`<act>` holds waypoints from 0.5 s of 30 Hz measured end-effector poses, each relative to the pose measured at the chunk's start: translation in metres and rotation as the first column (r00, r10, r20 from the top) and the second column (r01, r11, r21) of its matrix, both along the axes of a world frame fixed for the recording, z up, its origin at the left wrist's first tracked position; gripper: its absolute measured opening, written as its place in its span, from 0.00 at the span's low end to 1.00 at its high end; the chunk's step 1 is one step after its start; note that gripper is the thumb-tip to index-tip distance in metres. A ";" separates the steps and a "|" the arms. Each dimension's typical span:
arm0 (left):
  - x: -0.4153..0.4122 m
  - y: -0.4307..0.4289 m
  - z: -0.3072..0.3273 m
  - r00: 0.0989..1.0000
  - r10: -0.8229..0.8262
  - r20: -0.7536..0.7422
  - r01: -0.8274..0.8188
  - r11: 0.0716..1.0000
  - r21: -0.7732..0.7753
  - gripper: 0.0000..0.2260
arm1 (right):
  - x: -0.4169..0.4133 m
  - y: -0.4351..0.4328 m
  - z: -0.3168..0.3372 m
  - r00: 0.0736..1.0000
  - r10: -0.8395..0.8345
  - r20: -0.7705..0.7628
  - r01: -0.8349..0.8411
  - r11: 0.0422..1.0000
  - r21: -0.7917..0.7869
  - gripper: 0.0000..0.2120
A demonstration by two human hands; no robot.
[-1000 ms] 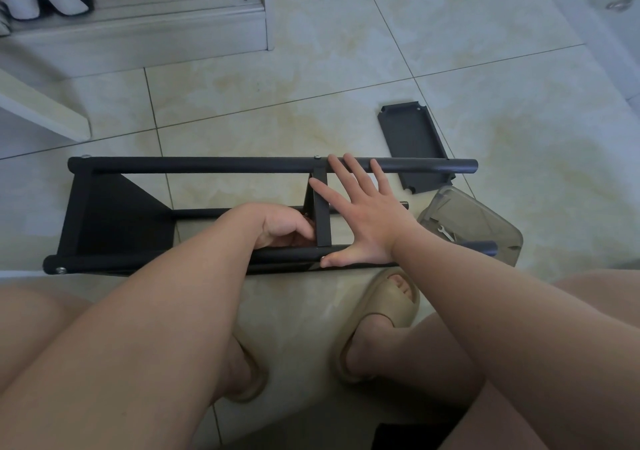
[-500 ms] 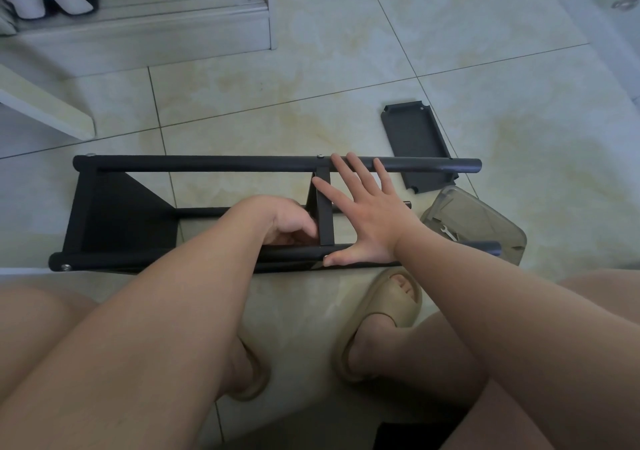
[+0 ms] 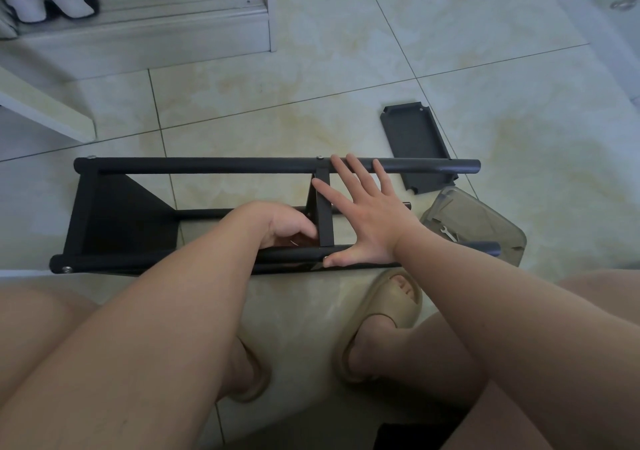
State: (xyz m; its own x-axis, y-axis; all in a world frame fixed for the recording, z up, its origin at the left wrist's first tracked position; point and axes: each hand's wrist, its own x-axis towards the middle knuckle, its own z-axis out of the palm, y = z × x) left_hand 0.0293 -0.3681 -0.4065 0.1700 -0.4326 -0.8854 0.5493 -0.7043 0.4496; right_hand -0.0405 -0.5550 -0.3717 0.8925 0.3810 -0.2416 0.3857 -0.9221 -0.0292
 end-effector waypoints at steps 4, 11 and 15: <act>-0.001 0.000 0.001 1.000 0.003 -0.020 -0.003 0.999 -0.035 0.07 | 0.000 -0.001 0.000 1.000 0.000 0.001 0.000 1.000 -0.001 0.59; 0.000 0.004 0.002 0.984 0.104 -0.142 -0.115 0.991 -0.070 0.09 | 0.000 0.000 0.000 1.000 -0.002 -0.005 0.002 1.000 0.001 0.59; -0.001 0.002 0.003 0.991 0.055 -0.120 -0.058 0.998 -0.025 0.12 | 0.000 0.000 0.001 1.000 -0.002 -0.009 0.002 1.000 0.005 0.59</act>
